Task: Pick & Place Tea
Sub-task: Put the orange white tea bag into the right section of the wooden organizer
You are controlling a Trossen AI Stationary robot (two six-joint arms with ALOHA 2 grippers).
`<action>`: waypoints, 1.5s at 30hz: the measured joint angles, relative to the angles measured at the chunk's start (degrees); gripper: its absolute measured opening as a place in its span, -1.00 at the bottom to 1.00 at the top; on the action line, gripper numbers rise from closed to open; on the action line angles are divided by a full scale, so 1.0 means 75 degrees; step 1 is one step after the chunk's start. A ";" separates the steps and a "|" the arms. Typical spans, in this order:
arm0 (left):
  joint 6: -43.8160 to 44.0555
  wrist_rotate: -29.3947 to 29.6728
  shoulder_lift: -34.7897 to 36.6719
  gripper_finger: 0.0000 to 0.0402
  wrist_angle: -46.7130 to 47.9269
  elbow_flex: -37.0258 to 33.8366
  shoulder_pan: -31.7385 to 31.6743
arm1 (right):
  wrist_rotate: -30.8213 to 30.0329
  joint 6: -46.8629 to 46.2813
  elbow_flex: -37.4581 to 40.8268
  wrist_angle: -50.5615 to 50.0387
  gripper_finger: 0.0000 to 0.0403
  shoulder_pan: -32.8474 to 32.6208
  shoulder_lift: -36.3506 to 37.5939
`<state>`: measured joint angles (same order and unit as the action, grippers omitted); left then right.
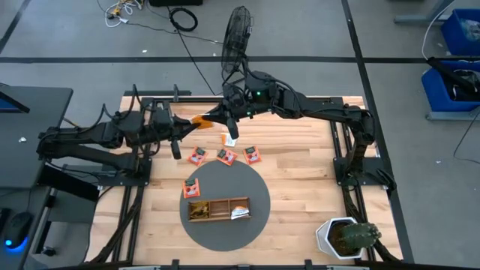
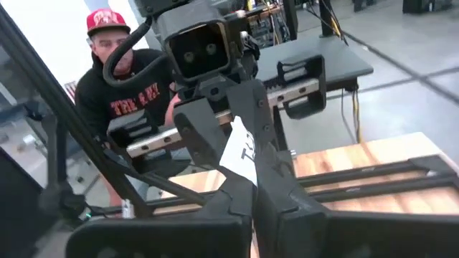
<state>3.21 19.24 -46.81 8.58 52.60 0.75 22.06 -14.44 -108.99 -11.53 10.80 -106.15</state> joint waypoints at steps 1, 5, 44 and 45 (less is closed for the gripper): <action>-0.0121 -0.0002 0.0000 -0.95 0.0016 0.0000 0.0000 | 0.0007 -0.0173 0.0000 0.0000 -0.99 0.0013 0.0000; -0.0206 0.0000 0.0002 -0.97 0.0360 0.0003 0.0000 | 0.0525 -0.0360 0.0005 -0.0192 -0.88 0.0204 0.0067; 0.0334 0.0001 -0.0566 -0.98 0.1942 -0.0003 0.0015 | -0.1821 0.2256 -0.3162 -0.4625 -0.14 -0.0614 -0.1396; 0.0337 0.0001 -0.0668 -0.98 0.1907 -0.0003 0.0015 | -0.1826 0.2256 -0.3157 -0.4778 -0.14 -0.0614 -0.1424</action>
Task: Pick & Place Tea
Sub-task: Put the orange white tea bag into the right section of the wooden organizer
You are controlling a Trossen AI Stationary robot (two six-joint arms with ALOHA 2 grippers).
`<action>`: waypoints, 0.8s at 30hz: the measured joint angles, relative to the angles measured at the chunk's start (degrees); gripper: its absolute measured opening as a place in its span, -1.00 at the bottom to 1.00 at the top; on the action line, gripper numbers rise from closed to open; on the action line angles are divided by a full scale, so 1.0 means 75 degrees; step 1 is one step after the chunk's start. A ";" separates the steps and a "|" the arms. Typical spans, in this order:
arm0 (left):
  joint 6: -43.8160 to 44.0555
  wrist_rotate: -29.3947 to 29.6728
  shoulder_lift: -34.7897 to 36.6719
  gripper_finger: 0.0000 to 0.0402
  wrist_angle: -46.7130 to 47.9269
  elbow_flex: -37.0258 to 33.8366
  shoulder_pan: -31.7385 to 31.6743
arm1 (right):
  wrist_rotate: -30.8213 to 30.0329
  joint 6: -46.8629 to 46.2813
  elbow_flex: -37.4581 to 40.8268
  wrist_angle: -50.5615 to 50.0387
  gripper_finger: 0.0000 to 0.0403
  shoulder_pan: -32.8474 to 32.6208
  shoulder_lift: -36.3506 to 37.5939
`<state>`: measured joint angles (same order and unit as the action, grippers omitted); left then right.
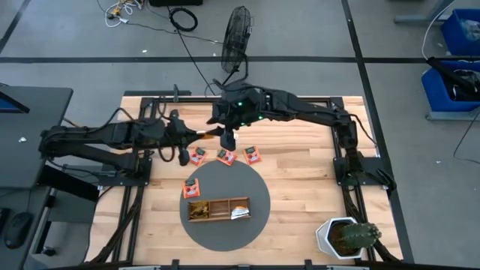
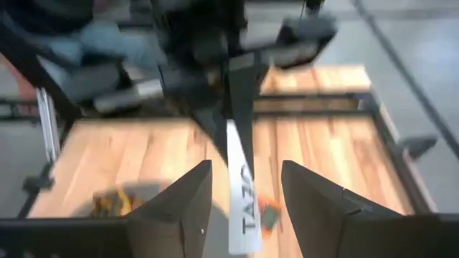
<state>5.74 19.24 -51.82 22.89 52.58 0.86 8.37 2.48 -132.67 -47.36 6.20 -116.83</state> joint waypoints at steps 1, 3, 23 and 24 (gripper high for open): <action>0.0003 0.0000 -0.0101 -0.98 -0.0023 0.0000 0.0000 | -0.0004 0.0000 0.0014 -0.0152 -0.14 0.0000 -0.0020; 0.0011 0.0000 -0.0275 -0.98 -0.0016 0.0000 0.0002 | -0.0004 0.0000 0.0021 -0.0176 -0.14 0.0000 -0.0059; -0.0052 -0.0003 -0.0591 -0.98 -0.0443 0.0000 0.0000 | 0.0019 -0.0029 0.0016 -0.1066 -0.55 0.0071 -0.0167; -0.0052 -0.0003 -0.0594 -0.98 -0.0442 0.0000 0.0000 | 0.0023 -0.0004 0.0016 -0.1080 -0.64 0.0080 -0.0167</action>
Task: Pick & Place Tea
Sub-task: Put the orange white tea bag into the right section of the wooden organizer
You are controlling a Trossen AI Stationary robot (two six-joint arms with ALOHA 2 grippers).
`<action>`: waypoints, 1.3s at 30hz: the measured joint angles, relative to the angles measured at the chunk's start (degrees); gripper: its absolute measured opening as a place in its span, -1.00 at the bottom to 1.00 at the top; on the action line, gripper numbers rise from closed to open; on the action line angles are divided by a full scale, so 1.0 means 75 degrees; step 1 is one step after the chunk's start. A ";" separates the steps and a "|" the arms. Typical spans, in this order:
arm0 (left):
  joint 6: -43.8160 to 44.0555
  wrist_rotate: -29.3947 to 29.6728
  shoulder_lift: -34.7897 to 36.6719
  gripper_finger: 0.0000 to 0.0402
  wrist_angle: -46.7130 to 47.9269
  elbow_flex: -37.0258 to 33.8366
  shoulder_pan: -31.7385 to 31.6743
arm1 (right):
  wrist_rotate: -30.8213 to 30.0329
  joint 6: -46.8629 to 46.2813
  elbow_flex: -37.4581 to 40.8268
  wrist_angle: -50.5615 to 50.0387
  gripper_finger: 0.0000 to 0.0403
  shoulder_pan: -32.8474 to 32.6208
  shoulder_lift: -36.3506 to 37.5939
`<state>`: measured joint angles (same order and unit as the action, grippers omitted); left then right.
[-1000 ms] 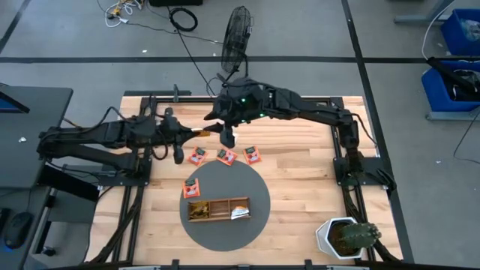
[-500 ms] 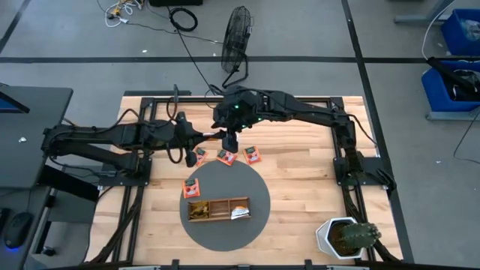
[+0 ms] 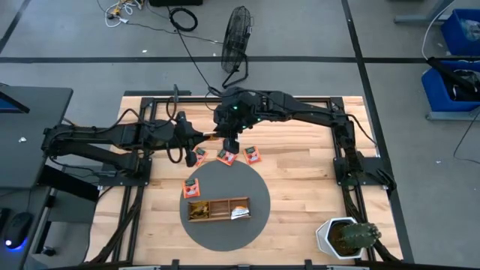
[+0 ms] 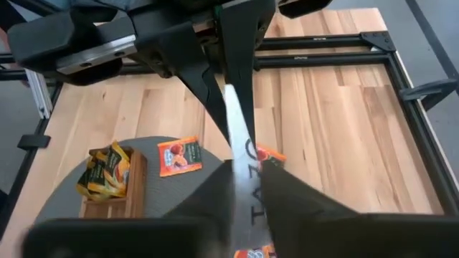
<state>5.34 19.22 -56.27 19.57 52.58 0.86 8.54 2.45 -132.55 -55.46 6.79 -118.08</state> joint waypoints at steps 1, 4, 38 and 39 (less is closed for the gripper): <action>0.0003 0.0000 0.0000 -0.98 -0.0001 0.0000 0.0000 | 0.0002 0.0061 0.0000 0.0001 -0.75 0.0008 0.0000; 0.0008 -0.0003 0.0000 -0.94 0.0002 0.0000 0.0000 | -0.0091 0.0394 0.0000 0.0009 -0.95 0.0008 0.0000; 0.0445 0.0111 0.1063 -0.77 0.1682 0.0003 0.0000 | -0.1416 -0.1413 0.1827 -0.1274 -1.00 -0.2588 0.0280; 0.0440 0.0111 0.1075 -0.77 0.1762 0.0003 0.0003 | -0.1566 -0.1532 0.2036 -0.0992 -1.00 -0.2747 0.0283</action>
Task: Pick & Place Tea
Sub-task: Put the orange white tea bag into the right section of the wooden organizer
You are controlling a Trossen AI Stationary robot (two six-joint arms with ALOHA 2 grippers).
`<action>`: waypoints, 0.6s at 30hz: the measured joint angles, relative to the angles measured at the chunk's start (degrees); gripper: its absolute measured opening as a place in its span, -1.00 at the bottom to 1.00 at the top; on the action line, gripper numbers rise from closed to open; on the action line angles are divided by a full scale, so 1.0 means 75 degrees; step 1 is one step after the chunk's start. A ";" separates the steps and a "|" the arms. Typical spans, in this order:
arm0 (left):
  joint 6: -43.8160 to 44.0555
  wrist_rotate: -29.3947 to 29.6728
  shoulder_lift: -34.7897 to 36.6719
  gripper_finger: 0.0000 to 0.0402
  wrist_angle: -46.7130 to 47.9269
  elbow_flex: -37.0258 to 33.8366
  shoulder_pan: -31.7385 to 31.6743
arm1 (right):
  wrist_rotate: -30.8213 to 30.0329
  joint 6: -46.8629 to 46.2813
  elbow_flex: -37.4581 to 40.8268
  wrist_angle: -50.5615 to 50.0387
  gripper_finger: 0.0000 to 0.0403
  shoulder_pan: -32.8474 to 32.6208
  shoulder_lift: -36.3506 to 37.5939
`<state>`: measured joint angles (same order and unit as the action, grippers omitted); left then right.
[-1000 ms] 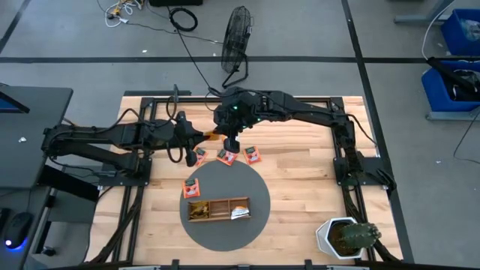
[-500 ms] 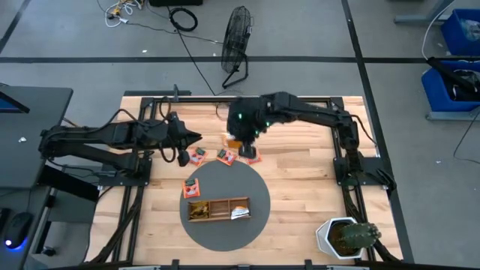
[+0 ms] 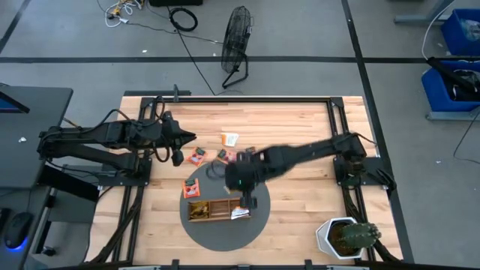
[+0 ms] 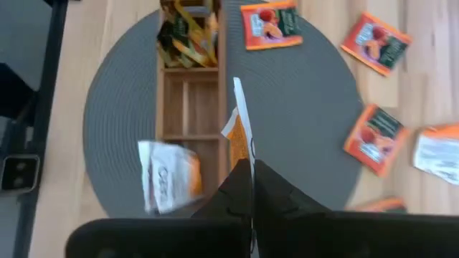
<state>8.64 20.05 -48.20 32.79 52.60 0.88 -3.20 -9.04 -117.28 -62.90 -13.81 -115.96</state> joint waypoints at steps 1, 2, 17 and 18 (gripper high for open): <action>-0.0003 0.0000 0.0010 -0.77 0.0080 0.0000 -0.0003 | -0.0175 -0.0097 0.0186 0.0219 -1.00 -0.0145 -0.0002; 0.0000 -0.0002 0.0012 -0.77 0.0094 0.0000 0.0000 | -0.0365 -0.0162 0.0364 0.0403 -1.00 -0.0274 -0.0009; -0.0012 -0.0449 0.0052 -0.77 0.0429 0.0000 -0.0001 | -0.1240 -0.1332 0.2087 0.2531 -1.00 -0.1044 0.0003; -0.0012 -0.0449 0.0052 -0.77 0.0429 0.0000 0.0000 | -0.1262 -0.1362 0.2179 0.2540 -1.00 -0.1064 0.0002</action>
<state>8.56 16.69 -47.81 36.01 52.60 0.88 -12.67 -19.25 -100.94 -43.85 -21.79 -115.95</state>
